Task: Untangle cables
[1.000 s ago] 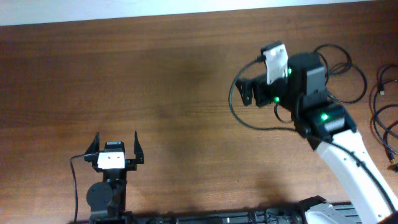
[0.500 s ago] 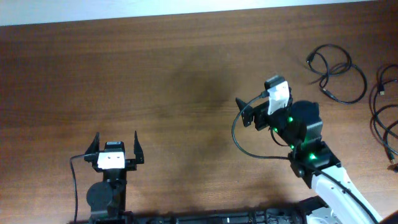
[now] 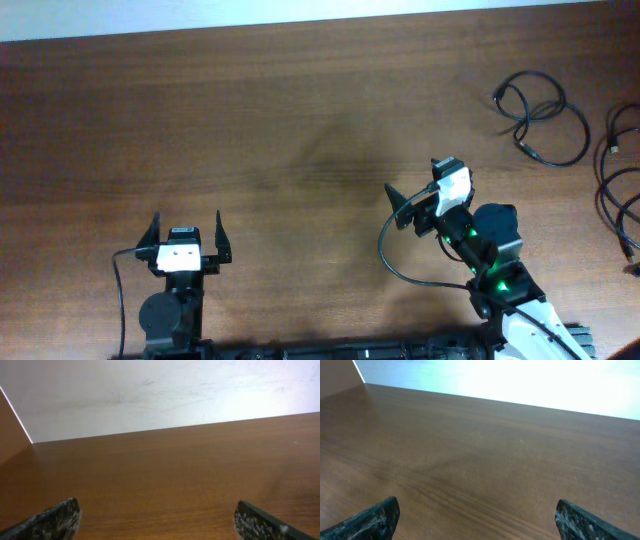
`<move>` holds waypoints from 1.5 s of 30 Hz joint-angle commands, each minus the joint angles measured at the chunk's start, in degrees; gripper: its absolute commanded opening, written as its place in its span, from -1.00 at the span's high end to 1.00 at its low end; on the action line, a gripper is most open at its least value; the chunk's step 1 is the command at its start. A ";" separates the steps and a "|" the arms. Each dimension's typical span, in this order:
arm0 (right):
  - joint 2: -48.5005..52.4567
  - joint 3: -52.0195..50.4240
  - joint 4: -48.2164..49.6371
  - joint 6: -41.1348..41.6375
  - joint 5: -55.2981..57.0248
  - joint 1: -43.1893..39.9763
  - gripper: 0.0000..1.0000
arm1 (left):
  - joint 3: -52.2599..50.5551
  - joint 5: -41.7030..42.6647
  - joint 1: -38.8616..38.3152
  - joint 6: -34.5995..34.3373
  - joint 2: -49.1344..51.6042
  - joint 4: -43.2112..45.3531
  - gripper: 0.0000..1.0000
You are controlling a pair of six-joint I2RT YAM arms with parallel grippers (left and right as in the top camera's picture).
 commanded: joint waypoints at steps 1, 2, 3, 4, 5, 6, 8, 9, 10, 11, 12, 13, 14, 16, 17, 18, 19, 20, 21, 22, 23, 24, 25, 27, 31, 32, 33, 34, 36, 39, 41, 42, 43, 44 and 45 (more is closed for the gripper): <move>-3.21 -2.40 0.46 -0.37 0.31 0.00 -0.97 | -0.09 -0.22 0.35 -0.70 -0.50 -0.46 -0.98; -4.22 -3.08 0.48 -0.37 0.31 0.00 -0.97 | -0.09 -0.22 0.35 -0.70 -0.50 -0.46 -0.98; -5.03 -3.65 0.48 -0.35 0.28 0.00 -0.97 | -0.09 -0.22 0.35 -0.70 -0.50 -0.46 -0.98; -6.12 -4.44 0.50 -0.35 0.28 0.02 -0.97 | -0.09 -0.22 0.35 -0.68 -0.50 -0.46 -0.98; -7.15 -5.16 0.48 -0.37 0.28 0.00 -0.97 | -0.09 -0.22 0.35 -0.68 -0.50 -0.46 -0.98; -7.85 -5.66 0.48 -0.37 0.31 0.00 -0.97 | -0.09 -0.22 0.35 -0.70 -0.50 -0.44 -0.98; -9.38 -6.91 0.50 -0.37 0.33 0.00 -0.97 | -0.09 -0.22 0.35 -0.70 -0.50 -0.46 -0.98; -10.05 -7.54 0.50 -0.37 0.33 0.00 -0.97 | -0.09 -0.22 0.35 -0.70 -0.50 -0.46 -0.98; -10.91 -8.39 0.52 -0.35 0.28 0.00 -0.97 | -0.09 -0.22 0.35 -0.70 -0.50 -0.44 -0.98; -11.65 -9.05 0.52 -0.35 0.28 0.00 -0.97 | -0.09 -0.22 0.35 -0.70 -0.50 -0.46 -0.98; -12.33 -9.62 0.52 -0.35 0.28 0.00 -0.97 | -0.09 -0.22 0.35 -0.68 -0.50 -0.46 -0.98; -13.00 -10.12 0.55 -0.37 0.28 0.00 -0.97 | -0.09 -0.22 0.35 -0.68 -0.50 -0.46 -0.98; -13.73 -10.69 0.55 -0.37 0.31 0.00 -0.97 | -0.09 -0.22 0.35 -0.70 -0.50 -0.46 -0.98; -15.41 -11.56 -0.26 -0.37 0.35 0.00 -0.97 | -0.09 -0.22 0.35 -0.68 -0.50 -0.46 -0.98; -16.02 -11.56 -0.96 -0.37 0.55 0.00 -0.97 | -0.09 -0.22 0.35 -0.68 -0.50 -0.46 -0.98; -16.68 -11.56 -1.53 -0.39 0.55 0.00 -0.97 | -0.09 -0.22 0.35 -0.70 -0.50 -0.46 -0.98; -17.11 -11.56 -1.90 -0.39 0.68 0.00 -0.97 | -0.09 -0.22 0.35 -0.70 -0.50 -0.44 -0.98; -17.84 -11.56 -2.49 -0.39 0.96 0.00 -0.97 | -0.09 -0.22 0.35 -0.70 -0.50 -0.46 -0.98; -18.43 -11.56 -2.95 -0.39 0.96 0.00 -0.97 | -0.09 -0.22 0.35 -0.68 -0.50 -0.46 -0.98; -19.02 -11.56 -3.28 -0.39 0.96 0.00 -0.97 | -0.09 -0.22 0.35 -0.70 -0.50 -0.46 -0.98; -19.54 -11.56 -3.74 -0.39 0.96 0.00 -0.97 | -0.09 -0.22 0.35 -0.70 -0.50 -0.46 -0.98; -20.17 -11.56 -4.28 -0.39 0.96 0.00 -0.97 | -0.09 -0.22 0.35 -0.68 -0.50 -0.44 -0.98; -20.83 -11.56 -4.98 -0.39 0.94 0.00 -0.97 | -0.09 -0.22 0.35 -0.68 -0.50 -0.44 -0.98; -22.21 -11.56 -6.95 -0.39 0.98 0.00 -0.97 | -0.09 -0.22 0.35 -0.70 -0.50 -0.44 -0.98; -26.40 -11.56 -13.03 -0.39 2.27 0.00 -0.97 | -0.09 -0.22 0.35 -0.70 -0.50 -0.46 -0.98; -27.65 -11.56 -14.67 -0.39 2.27 0.00 -0.97 | -0.09 -0.22 0.35 -0.68 -0.50 -0.46 -0.98; -29.27 -11.56 -16.81 -0.39 2.27 0.00 -0.97 | -0.09 -0.22 0.35 -0.70 -0.50 -0.46 -0.98; -31.01 -11.56 -18.93 -0.37 2.27 0.00 -0.97 | -0.09 -0.22 0.35 -0.68 -0.50 -0.46 -0.98; -34.01 -11.56 -22.23 -0.39 2.27 0.00 -0.97 | -0.09 -0.22 0.35 -0.68 -0.50 -0.44 -0.98; -39.15 -11.56 -25.29 -0.39 3.80 0.00 -0.97 | -0.09 -0.22 0.35 -0.70 -0.50 -0.46 -0.98; -40.41 -11.56 -25.31 -0.39 3.93 0.00 -0.97 | -0.09 -0.22 0.35 -0.70 -0.50 -0.44 -0.98; -40.87 -11.56 -25.31 -0.39 3.93 0.00 -0.97 | -0.09 -0.22 0.35 -0.68 -0.50 -0.46 -0.99; -41.27 -11.56 -25.31 -0.39 3.96 0.00 -0.98 | -0.09 -0.22 0.35 -0.70 -0.50 -0.46 -0.98; -41.35 -11.56 -25.31 -0.39 4.00 -0.02 -0.97 | -0.09 -0.22 0.35 -0.68 -0.50 -0.44 -0.98; -41.35 -11.56 -25.31 -0.39 4.22 -0.02 -0.97 | -0.09 -0.22 0.35 -0.70 -0.50 -0.46 -0.98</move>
